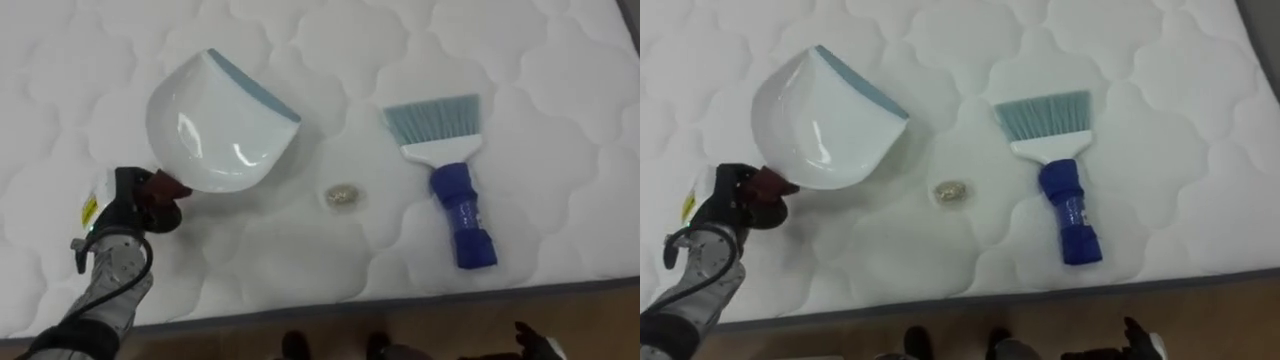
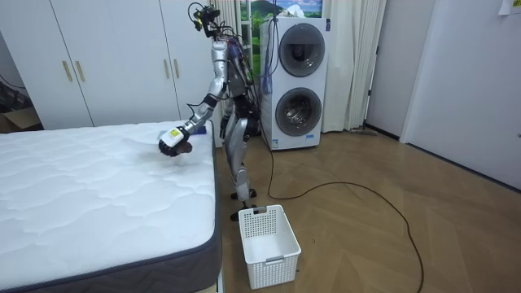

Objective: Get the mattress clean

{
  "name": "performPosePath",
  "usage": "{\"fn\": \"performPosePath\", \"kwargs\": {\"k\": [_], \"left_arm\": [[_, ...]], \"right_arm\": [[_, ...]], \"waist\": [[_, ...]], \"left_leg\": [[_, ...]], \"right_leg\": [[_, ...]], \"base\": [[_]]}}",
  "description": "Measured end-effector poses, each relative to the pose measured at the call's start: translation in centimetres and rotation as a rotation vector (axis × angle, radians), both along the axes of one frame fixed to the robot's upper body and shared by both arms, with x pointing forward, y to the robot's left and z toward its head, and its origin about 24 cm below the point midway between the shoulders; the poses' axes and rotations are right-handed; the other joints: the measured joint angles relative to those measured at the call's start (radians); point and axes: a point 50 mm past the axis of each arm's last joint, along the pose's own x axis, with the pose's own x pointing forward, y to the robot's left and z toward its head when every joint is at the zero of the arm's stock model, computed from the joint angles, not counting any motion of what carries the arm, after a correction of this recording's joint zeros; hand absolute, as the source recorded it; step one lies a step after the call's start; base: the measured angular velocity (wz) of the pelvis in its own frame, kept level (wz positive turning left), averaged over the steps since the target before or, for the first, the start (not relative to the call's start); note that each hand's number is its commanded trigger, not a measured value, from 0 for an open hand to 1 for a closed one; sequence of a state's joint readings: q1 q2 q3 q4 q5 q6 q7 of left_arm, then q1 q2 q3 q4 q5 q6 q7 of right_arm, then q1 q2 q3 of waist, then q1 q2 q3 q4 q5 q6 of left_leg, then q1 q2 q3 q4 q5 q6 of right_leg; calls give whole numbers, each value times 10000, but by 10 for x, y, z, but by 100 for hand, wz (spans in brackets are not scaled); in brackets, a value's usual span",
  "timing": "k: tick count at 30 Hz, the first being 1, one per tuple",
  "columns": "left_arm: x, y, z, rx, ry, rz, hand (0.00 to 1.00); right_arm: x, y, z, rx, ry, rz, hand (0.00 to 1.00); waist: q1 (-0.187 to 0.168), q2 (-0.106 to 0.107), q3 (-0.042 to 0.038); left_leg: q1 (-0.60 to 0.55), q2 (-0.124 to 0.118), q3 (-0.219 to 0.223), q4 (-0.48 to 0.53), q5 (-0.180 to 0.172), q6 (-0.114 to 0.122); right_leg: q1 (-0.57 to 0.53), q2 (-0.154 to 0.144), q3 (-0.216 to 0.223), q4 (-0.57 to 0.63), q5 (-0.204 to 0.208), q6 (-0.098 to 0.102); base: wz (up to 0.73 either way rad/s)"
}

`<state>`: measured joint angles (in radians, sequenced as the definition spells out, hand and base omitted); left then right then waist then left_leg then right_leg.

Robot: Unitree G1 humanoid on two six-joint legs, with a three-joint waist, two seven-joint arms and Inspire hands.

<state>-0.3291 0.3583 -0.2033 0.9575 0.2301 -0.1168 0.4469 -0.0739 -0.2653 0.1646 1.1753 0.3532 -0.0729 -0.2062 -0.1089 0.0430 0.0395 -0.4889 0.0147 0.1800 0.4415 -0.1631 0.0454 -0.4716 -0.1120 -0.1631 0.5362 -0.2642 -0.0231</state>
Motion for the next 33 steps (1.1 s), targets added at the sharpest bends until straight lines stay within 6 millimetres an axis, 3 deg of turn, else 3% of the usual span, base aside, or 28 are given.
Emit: {"fn": "performPosePath", "kwargs": {"k": [5, 9, 16, 19, 23, 27, 30, 33], "left_arm": [[-12, 0, -7, -78, 494, -570, 100], [-24, 2, -16, -78, 925, -579, 100], [-49, 1, -31, -176, 1674, -896, 100], [-65, 5, -41, -245, 2199, -740, 100], [-79, 6, -49, -143, 3028, -1130, 100], [-90, 3, -57, -475, 3651, -1384, 100], [-91, 2, -59, -596, 3818, -1477, 100], [-88, 0, -58, -801, 3960, -1755, 100]], "right_arm": [[12, -12, 10, 259, -1035, -1609, 0], [33, -22, 27, -115, -2194, -2909, 0], [39, -27, 37, -1213, -2404, -4094, 0], [53, -32, 56, -2261, -3398, -4553, 0], [80, -38, 98, -4164, -5705, -4556, 0], [92, -35, 121, -5596, -7060, -4190, 0], [95, -32, 126, -6189, -7358, -3853, 0], [101, -26, 130, -6338, -7719, -3554, 0]], "waist": [[136, -18, -11], [72, -52, -83], [128, -133, -143], [109, -216, -192], [131, -414, -316], [338, -403, -316], [547, -319, -306], [714, -158, -223]], "left_leg": [[77, 42, 116, -43, -1, 0], [96, 68, 158, -33, 1, 0], [106, 56, 409, -33, 3, 3], [211, 74, 633, -34, 3, 4], [208, 142, 629, -5, 2, 4], [312, 351, 620, -130, 3, -3], [266, 427, 617, -115, 2, -3], [256, 405, 617, -186, 1, -2]], "right_leg": [[5, 41, 152, 28, -5, -5], [18, 49, 138, 27, 12, -24], [-183, 55, 459, 178, 17, -4], [-214, 87, 618, 222, 35, 14], [-128, 225, 610, 105, 120, -9], [175, 420, 492, -388, 367, -40], [190, 429, 461, -525, 448, -52], [159, 405, 420, -571, 452, -49]], "base": [[-3], [-3], [-11], [-18], [0], [-1], [-2], [0]]}}
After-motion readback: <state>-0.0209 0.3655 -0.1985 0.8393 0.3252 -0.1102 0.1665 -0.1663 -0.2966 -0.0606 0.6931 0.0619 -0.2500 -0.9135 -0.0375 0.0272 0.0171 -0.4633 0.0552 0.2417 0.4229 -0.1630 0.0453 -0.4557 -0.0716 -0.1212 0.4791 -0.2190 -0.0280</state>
